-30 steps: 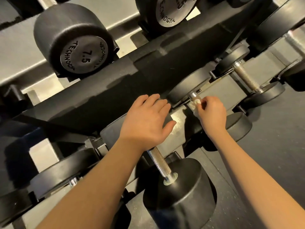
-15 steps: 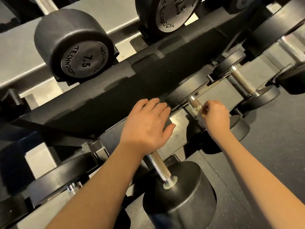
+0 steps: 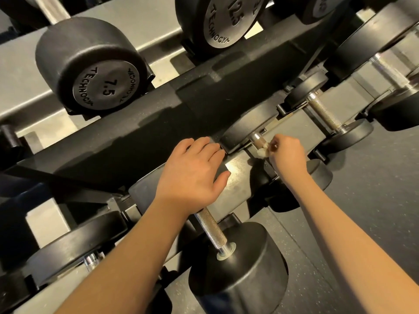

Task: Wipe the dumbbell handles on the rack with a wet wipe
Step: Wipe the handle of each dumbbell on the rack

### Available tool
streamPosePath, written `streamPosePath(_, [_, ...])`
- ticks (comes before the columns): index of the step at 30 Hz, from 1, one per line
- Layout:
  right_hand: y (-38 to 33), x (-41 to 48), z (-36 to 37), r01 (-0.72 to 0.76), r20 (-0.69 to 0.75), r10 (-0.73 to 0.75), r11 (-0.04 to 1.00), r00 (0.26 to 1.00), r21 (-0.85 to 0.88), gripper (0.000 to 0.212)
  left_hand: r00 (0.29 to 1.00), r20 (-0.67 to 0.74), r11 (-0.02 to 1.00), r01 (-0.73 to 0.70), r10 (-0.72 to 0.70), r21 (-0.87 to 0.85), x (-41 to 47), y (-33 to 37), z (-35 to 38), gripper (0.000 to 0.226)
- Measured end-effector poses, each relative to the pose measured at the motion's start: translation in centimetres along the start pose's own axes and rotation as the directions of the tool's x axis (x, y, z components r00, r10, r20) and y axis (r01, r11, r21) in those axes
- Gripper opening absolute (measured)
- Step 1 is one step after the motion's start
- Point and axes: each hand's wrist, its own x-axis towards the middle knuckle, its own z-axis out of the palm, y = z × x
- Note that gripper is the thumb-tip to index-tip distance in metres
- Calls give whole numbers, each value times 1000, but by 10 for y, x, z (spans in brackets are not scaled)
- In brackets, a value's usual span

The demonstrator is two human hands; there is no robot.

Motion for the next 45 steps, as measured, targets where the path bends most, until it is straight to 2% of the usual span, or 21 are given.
streamPosePath(3, [-15,16,4,11,-53,-3,988,999,157,10,1000,-7,1000,2,-2,-1,0,0,0,51])
streamPosePath(5, [-12,16,3,3,-32,3,985,999,174,6,1000,-13,1000,-2,2,-15,0,0,0,51])
streamPosePath(6, [-7,12,-1,-16,-1,16,991,1000,132,4,1000,-15,1000,-5,5,-27,-1,0,0,51])
streamPosePath(8, [6,0,-12,-66,89,72,995,993,-69,4,1000,-27,999,-4,3,-43,-1,0,0,51])
streamPosePath(11, [15,-14,-29,-76,219,175,914,960,-399,11,1000,-21,999,-7,6,-39,-1,-1,1,50])
streamPosePath(13, [14,-18,-32,-47,259,184,887,948,-460,11,1000,-19,999,-6,5,-31,-1,-1,1,50])
streamPosePath(15, [13,-18,-30,-24,227,122,921,966,-389,7,1000,-25,999,-9,8,-32,-1,-1,1,49])
streamPosePath(18, [7,-8,-22,-34,130,50,992,990,-123,8,999,-39,999,-12,10,-44,-1,-1,0,47])
streamPosePath(21, [-9,12,-10,-2,42,-3,992,999,130,4,999,-50,999,-10,8,-47,-1,-1,0,47])
streamPosePath(24, [-18,20,1,53,-36,-45,965,998,259,7,1000,-15,999,14,-14,-41,0,1,-1,48])
streamPosePath(27, [-5,11,-3,45,6,-47,973,999,224,6,1000,17,1000,17,-16,-26,0,1,-1,49])
streamPosePath(29, [9,2,-10,58,70,-63,996,996,75,8,1000,23,1000,6,-5,-16,0,0,-1,48])
streamPosePath(32, [17,-9,-25,47,215,-10,985,977,-166,4,1000,21,1000,6,-5,-21,0,1,-2,47])
streamPosePath(34, [17,-11,-28,55,248,-2,977,969,-208,6,1000,23,1000,6,-5,-19,-1,1,-3,48])
streamPosePath(38, [6,-3,-18,56,109,-59,998,992,26,4,1000,-8,999,10,-10,-32,-2,2,-3,47])
streamPosePath(41, [-6,11,-5,59,12,-64,969,998,239,10,998,-65,998,0,-4,-60,-4,1,1,44])
streamPosePath(45, [-17,12,2,90,-89,-67,955,994,283,9,996,-90,997,-20,13,-74,-4,-1,3,41])
